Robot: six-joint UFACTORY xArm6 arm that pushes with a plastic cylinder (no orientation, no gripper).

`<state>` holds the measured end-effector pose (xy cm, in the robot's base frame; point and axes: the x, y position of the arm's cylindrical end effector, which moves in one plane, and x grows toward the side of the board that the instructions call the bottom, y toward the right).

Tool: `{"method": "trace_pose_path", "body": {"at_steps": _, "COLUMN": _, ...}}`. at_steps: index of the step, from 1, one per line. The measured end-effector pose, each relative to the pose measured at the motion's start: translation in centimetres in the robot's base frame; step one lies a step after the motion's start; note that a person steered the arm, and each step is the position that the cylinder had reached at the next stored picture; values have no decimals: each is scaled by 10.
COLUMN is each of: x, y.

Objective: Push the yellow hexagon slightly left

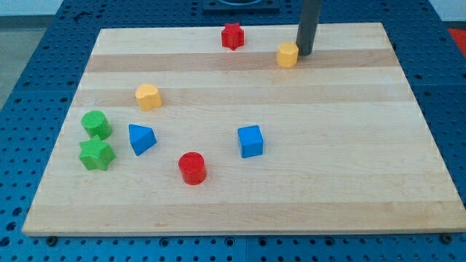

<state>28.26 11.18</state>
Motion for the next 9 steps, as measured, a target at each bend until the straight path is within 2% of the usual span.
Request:
{"method": "trace_pose_path", "body": {"at_steps": 2, "x": 38, "y": -15}}
{"method": "trace_pose_path", "body": {"at_steps": 3, "x": 37, "y": -12}}
{"method": "trace_pose_path", "body": {"at_steps": 4, "x": 25, "y": 35}}
{"method": "trace_pose_path", "body": {"at_steps": 5, "x": 13, "y": 24}}
{"method": "trace_pose_path", "body": {"at_steps": 8, "x": 18, "y": -105}}
{"method": "trace_pose_path", "body": {"at_steps": 9, "x": 36, "y": -117}}
